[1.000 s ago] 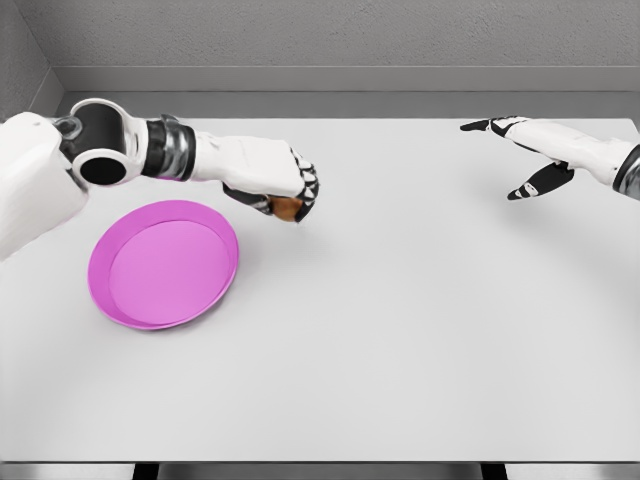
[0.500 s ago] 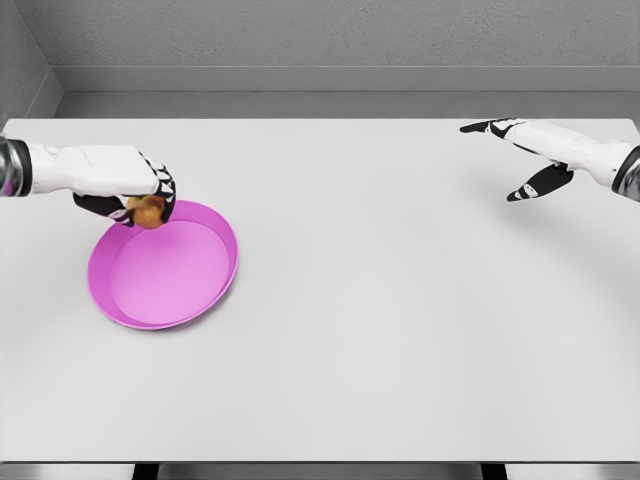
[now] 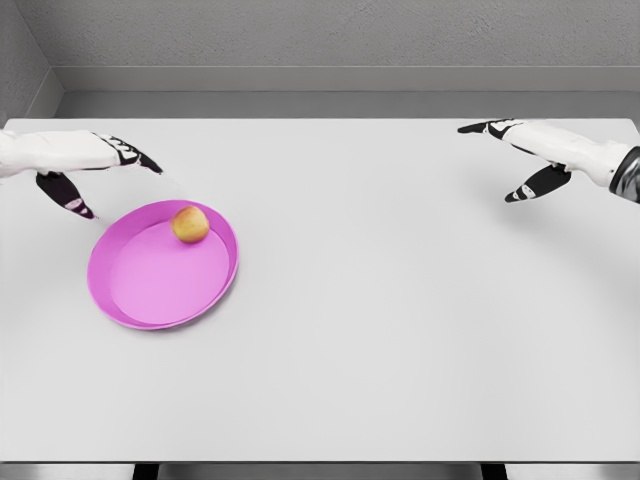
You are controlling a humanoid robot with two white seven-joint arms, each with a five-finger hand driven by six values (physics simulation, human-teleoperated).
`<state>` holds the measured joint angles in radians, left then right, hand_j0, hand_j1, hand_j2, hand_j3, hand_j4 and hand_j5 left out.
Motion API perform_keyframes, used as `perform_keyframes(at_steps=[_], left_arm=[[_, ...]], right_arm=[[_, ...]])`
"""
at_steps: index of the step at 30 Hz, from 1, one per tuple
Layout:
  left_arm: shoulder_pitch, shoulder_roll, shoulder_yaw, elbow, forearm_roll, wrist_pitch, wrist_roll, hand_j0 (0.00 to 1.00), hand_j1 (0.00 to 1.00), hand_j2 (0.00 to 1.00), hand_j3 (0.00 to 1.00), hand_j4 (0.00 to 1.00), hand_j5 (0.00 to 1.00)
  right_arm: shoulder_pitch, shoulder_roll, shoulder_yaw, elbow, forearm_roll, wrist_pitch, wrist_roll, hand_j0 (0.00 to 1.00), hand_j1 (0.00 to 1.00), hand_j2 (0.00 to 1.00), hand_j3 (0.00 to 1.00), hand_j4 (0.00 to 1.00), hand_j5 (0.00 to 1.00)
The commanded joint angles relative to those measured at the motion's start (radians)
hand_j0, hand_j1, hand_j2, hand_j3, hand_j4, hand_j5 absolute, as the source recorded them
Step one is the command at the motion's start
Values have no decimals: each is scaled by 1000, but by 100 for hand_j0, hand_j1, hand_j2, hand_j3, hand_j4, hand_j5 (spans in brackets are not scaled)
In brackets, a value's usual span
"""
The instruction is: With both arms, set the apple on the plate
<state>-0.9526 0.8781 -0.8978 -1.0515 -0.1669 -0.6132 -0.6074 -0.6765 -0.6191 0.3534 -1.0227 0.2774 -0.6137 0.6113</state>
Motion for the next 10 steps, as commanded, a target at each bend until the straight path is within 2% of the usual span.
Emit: perform_keyframes(at_steps=[1, 2, 3, 10], left_arm=[[0, -45, 68, 221, 56, 2, 1, 100, 100, 100, 100, 100, 100], [0, -67, 120, 297, 55, 2, 1, 100, 100, 100, 100, 100, 100], [-3, -85, 135, 344, 55, 2, 0, 100, 100, 100, 100, 100, 100], [0, -125, 132, 352, 46, 2, -3, 100, 100, 100, 100, 100, 100]], right_arm=[[0, -2, -2, -1, -7, 3, 0, 100, 100, 100, 100, 100, 100], [0, -4, -2, 1, -7, 3, 0, 100, 100, 100, 100, 100, 100], [2, -4, -2, 4, -7, 3, 0, 100, 100, 100, 100, 100, 100], [26, -7, -8, 12, -4, 3, 0, 100, 100, 100, 100, 100, 100]])
